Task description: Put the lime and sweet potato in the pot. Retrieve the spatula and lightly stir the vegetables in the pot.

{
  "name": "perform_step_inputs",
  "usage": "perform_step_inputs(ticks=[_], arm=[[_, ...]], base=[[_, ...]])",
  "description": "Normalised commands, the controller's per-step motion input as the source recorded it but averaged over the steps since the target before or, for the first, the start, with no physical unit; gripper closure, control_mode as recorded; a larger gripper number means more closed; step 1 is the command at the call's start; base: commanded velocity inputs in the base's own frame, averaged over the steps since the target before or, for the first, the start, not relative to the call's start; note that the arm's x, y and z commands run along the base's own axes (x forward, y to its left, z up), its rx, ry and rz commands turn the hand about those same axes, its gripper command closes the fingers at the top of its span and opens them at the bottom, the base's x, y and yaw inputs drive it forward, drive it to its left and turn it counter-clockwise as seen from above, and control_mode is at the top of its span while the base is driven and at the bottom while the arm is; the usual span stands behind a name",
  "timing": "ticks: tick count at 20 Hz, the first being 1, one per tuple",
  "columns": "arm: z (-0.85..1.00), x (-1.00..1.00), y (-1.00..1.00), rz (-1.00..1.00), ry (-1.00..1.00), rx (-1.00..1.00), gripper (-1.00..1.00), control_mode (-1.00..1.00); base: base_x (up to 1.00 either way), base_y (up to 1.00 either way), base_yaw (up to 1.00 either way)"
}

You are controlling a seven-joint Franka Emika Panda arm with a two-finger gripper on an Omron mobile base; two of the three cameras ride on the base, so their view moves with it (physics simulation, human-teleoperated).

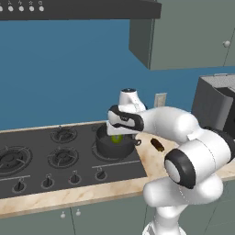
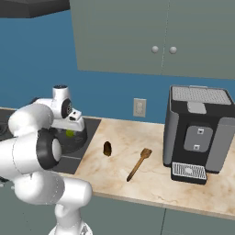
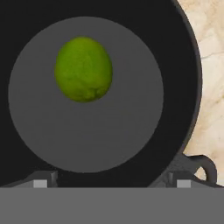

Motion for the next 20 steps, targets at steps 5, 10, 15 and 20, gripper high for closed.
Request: perform_step_inputs(ticks=[5, 10, 15, 20], arm=[[0.24, -0.11, -0.59, -0.01, -0.11, 0.0, -1.0, -1.0], [0.1, 0.0, -0.9, 0.0, -0.04, 0.02, -1.0, -1.0], [0.0, 0.0, -1.0, 0.0, 0.0, 0.08, -1.0, -1.0], [0.0, 0.0, -0.92, 0.08, 0.0, 0.06, -1.0, -1.0]], base=[[0.0, 0.0, 0.0], [0.0, 0.0, 0.0], [0.0, 0.0, 0.0], [0.0, 0.0, 0.0]])
